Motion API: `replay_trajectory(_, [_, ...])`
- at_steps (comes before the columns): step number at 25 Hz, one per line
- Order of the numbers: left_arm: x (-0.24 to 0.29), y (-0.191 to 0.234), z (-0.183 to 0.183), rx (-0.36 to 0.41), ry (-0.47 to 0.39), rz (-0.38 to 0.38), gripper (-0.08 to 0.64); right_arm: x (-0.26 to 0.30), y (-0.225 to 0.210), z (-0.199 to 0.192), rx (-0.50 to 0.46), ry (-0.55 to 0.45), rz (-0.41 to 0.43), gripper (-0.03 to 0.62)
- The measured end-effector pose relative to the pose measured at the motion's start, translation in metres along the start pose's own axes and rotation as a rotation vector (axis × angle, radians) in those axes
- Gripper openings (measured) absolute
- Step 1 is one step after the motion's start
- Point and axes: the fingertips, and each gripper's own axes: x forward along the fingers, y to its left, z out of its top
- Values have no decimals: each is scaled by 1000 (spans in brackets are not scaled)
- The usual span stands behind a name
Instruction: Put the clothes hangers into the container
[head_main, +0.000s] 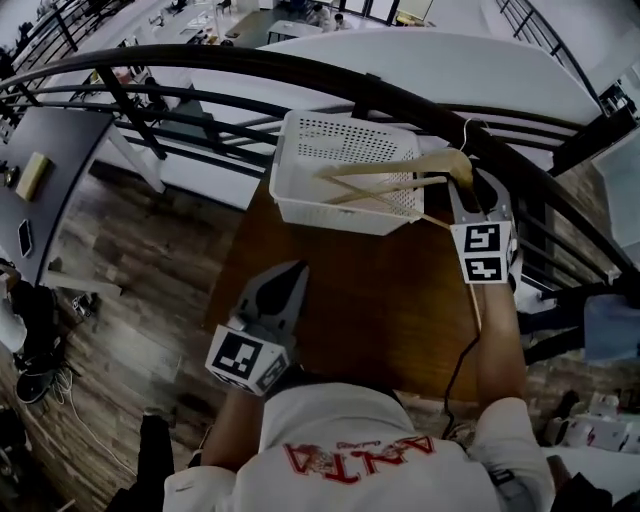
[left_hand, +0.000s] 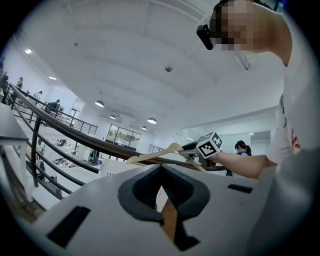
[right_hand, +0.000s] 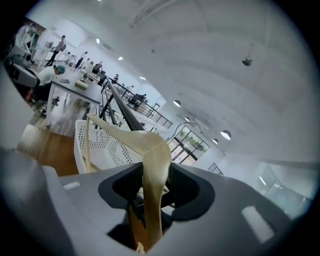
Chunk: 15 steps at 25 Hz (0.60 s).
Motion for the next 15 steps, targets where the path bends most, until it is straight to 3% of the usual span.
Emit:
replay_trajectory(8, [-18,47,3,-32,-9,60,9,84,46,42,-265,64,98,169])
replay_trajectory(15, [-40,81,-3,-64,-4,126,9,150,105,32,-511,182,220,169])
